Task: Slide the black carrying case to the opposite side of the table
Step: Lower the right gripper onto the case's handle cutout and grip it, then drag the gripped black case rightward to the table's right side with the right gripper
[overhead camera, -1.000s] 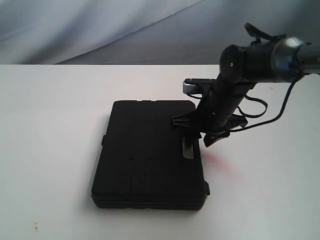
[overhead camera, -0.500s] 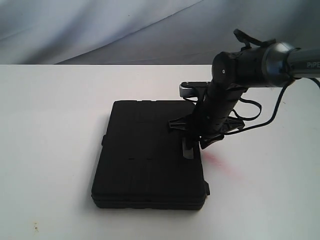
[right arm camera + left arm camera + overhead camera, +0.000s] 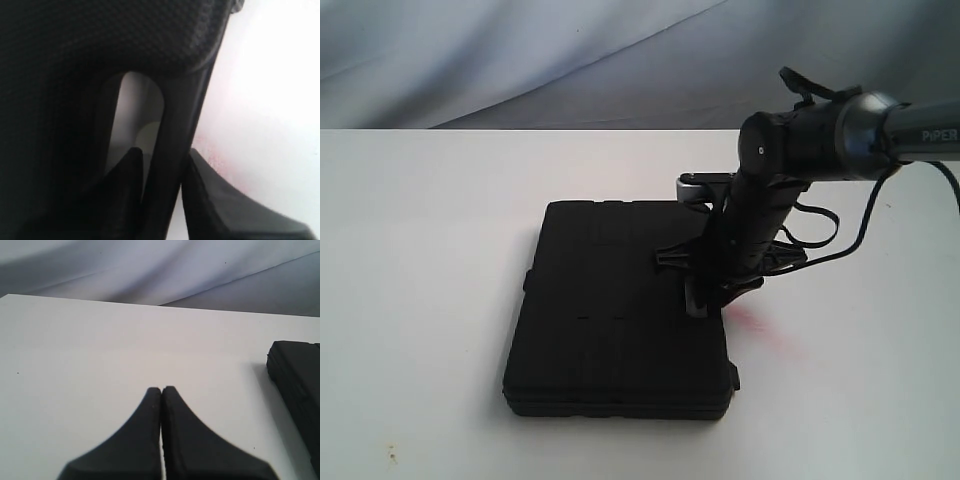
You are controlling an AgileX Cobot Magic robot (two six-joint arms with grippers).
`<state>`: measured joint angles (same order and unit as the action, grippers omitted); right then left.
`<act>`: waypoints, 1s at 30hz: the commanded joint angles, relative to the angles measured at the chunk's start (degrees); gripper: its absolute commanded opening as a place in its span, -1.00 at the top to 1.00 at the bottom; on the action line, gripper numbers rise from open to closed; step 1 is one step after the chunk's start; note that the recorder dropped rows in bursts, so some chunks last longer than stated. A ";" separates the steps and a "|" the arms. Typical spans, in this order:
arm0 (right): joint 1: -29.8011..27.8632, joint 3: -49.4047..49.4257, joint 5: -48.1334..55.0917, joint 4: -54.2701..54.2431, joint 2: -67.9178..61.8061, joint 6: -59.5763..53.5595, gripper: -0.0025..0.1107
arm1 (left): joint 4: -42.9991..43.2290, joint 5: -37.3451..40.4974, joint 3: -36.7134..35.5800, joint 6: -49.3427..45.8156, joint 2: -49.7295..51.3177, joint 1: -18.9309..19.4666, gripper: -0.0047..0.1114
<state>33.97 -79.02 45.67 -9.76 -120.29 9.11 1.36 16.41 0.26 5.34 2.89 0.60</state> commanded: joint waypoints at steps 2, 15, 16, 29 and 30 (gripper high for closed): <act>0.28 -0.15 0.38 2.81 -0.04 -0.11 0.84 | 0.07 -0.34 -0.26 0.11 -0.21 0.15 0.92; -4.86 -0.06 6.97 10.67 0.20 1.94 0.96 | 0.07 -0.34 -0.26 0.11 -0.21 0.15 0.92; -5.40 -0.06 7.06 10.67 0.45 1.94 0.96 | 0.07 -0.34 -0.26 0.11 -0.21 0.15 0.92; -19.91 11.27 0.38 17.15 8.86 1.46 0.96 | 0.07 -0.34 -0.26 0.11 -0.21 0.15 0.92; -20.76 11.27 0.48 17.24 9.08 1.46 0.96 | 0.07 -0.34 -0.26 0.11 -0.21 0.15 0.92</act>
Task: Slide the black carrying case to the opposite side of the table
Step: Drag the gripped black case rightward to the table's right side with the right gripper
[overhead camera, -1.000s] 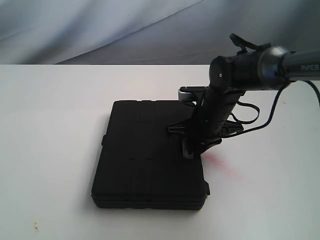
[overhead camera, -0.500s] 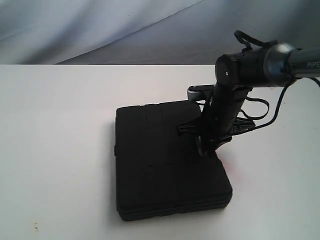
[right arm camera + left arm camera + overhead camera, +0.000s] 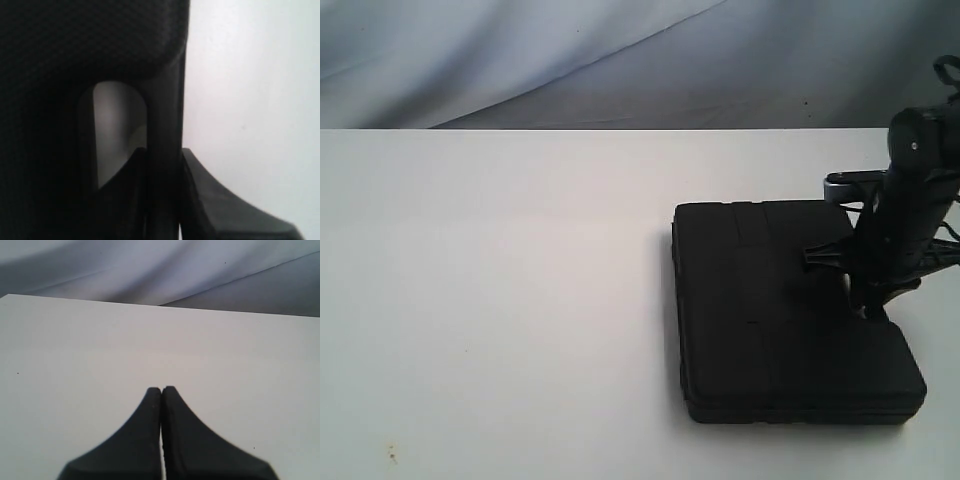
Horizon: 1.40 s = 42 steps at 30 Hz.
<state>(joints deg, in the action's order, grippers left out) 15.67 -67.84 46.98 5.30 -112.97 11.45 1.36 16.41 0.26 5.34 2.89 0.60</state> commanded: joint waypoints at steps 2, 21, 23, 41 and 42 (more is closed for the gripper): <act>-3.73 0.12 -0.72 2.38 2.05 -1.16 0.96 | 0.07 -0.34 -0.26 0.11 -0.21 0.15 0.92; -3.84 0.12 -0.09 9.00 2.05 0.28 0.96 | 0.07 -0.34 -0.26 0.11 -0.21 0.15 0.92; -3.84 0.12 -0.03 9.50 2.05 0.71 0.96 | 0.07 -0.34 -0.26 0.11 -0.21 0.15 0.92; -3.84 0.12 0.41 9.72 2.05 0.96 0.96 | 0.07 -0.34 -0.26 0.11 -0.21 0.15 0.92; -3.84 0.12 0.30 9.72 2.05 0.97 0.96 | 0.07 -0.34 -0.26 0.11 -0.21 0.15 0.92</act>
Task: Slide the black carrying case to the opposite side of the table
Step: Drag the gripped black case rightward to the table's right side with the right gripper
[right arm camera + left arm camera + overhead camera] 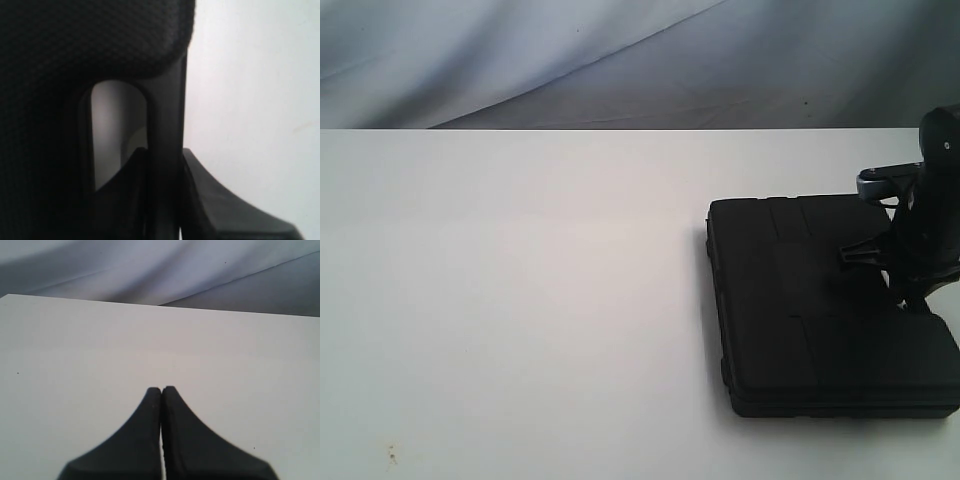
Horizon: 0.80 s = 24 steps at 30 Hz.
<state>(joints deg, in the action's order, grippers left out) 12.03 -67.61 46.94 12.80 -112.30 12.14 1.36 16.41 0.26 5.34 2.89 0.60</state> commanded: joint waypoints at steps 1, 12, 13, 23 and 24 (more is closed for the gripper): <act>-0.20 -0.11 0.35 2.10 1.38 0.28 0.96 | 0.07 -0.34 -0.26 0.11 -0.21 0.15 0.92; -0.08 -0.11 -0.43 -2.60 1.38 -0.56 0.96 | 0.07 -0.34 -0.26 0.11 -0.21 0.15 0.92; -0.08 -0.11 -0.72 -3.34 1.38 -1.04 0.96 | 0.07 -0.34 -0.26 0.11 -0.21 0.15 0.92; 0.03 -0.11 -1.51 -6.84 1.38 -2.32 0.96 | 0.07 -0.34 -0.26 0.11 -0.21 0.15 0.92; 0.03 -0.11 -1.62 -7.65 1.38 -3.27 0.96 | 0.07 -0.34 -0.26 0.11 -0.21 0.15 0.92</act>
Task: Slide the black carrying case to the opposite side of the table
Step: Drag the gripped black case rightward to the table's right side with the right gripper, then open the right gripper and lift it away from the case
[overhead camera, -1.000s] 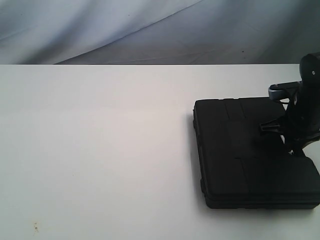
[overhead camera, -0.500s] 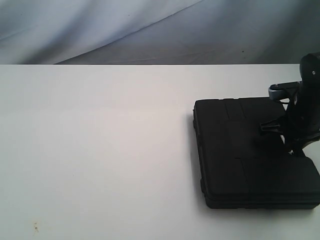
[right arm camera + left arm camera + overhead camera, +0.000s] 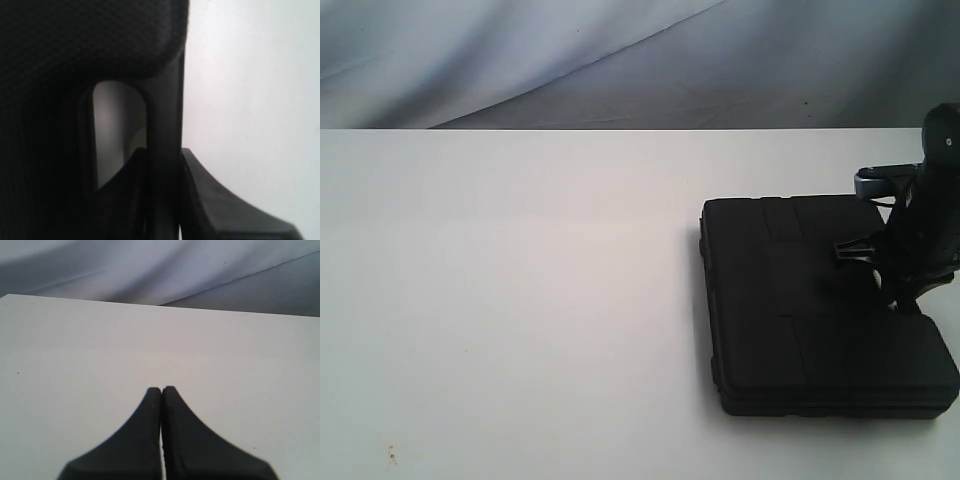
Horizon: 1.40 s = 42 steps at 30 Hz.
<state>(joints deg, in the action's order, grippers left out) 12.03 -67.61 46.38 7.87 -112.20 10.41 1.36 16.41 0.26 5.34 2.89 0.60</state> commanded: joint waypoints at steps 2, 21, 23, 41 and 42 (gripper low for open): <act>0.03 -0.11 -1.21 -3.71 1.28 -2.83 0.96 | 0.07 -0.34 -0.26 0.11 -0.21 0.15 0.92; 0.03 -0.11 -2.30 -3.12 1.28 -2.91 0.96 | 0.07 -0.34 -0.26 0.11 -0.21 0.15 0.92; 0.03 -0.11 -2.44 -3.71 1.28 -2.91 0.96 | 0.07 -0.34 -0.26 0.11 -0.21 0.15 0.92; 0.03 -0.11 -3.11 -2.65 2.55 -2.67 0.45 | 0.07 -0.34 -0.26 0.11 -0.21 0.15 0.92; 0.03 -0.11 -3.11 -2.53 2.55 -2.55 0.42 | 0.07 -0.34 -0.26 0.11 -0.21 0.15 0.92</act>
<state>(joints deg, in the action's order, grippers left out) 12.03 -67.57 44.04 5.47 -110.71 7.68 1.36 16.41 0.26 5.34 2.89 0.60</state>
